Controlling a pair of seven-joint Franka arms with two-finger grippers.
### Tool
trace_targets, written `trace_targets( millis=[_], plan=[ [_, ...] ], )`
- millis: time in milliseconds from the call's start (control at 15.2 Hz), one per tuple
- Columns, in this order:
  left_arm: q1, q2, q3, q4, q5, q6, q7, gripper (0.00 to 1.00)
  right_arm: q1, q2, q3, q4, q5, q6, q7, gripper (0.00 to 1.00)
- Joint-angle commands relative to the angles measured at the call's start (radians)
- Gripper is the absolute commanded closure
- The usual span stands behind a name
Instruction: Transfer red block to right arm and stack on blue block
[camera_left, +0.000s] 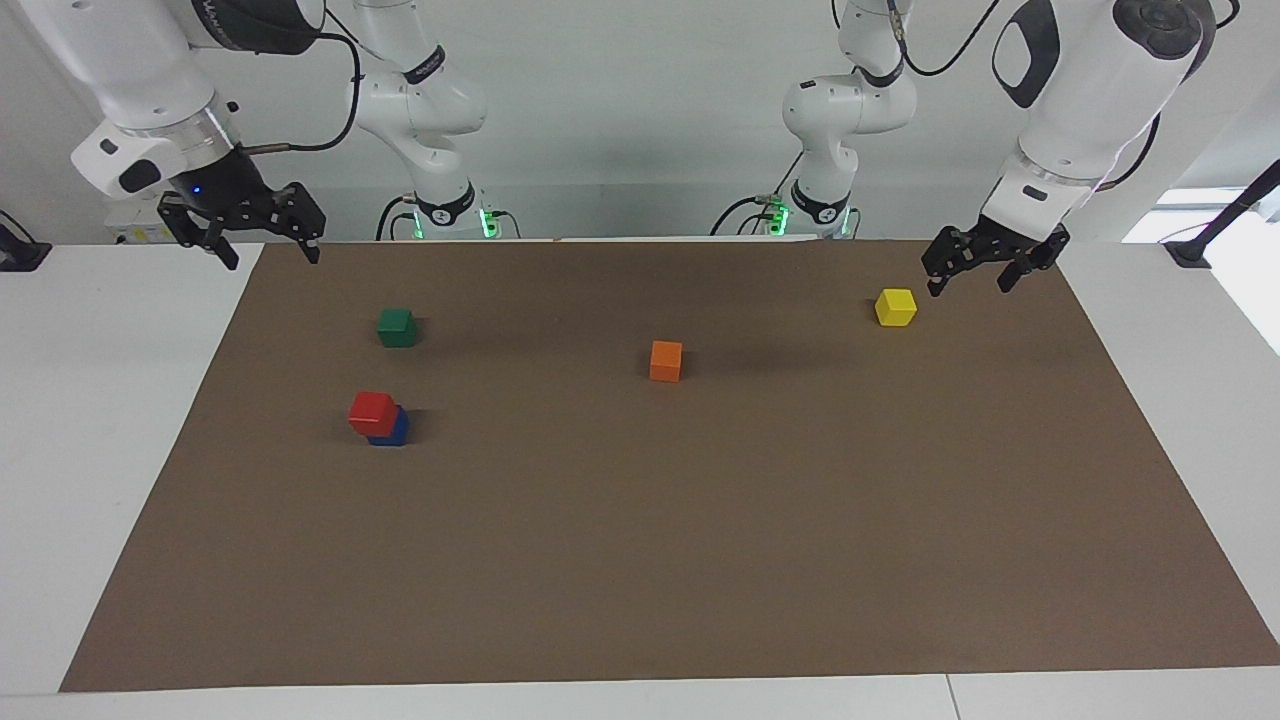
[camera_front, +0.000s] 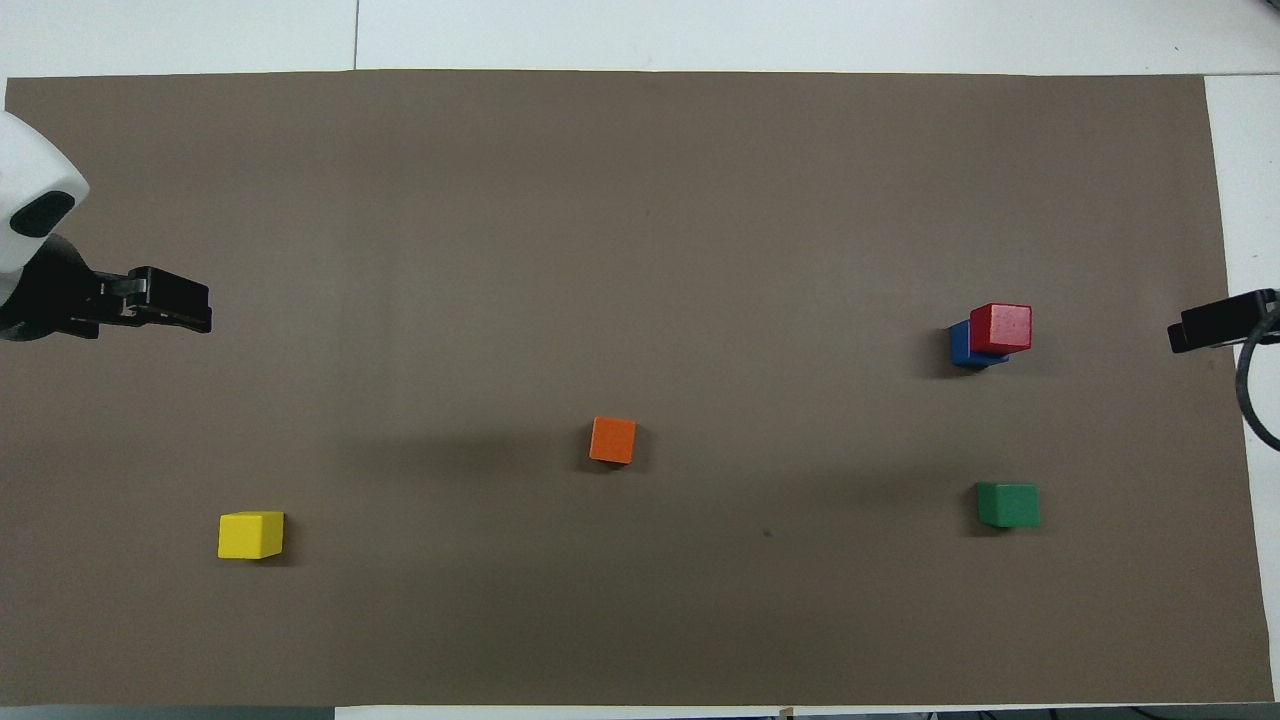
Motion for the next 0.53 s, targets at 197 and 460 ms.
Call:
trace_targets(
  millis=[197, 460],
  plan=[
    [0.009, -0.012, -0.003, 0.0, -0.016, -0.016, 0.007, 0.0, -0.002, -0.084, 0.003, -0.113, 0.005, 0.019, -0.006, 0.0],
    [0.009, -0.012, -0.003, 0.0, -0.016, -0.016, 0.007, 0.0, 0.05, -0.055, -0.069, -0.067, -0.002, 0.002, -0.009, 0.0]
  ],
)
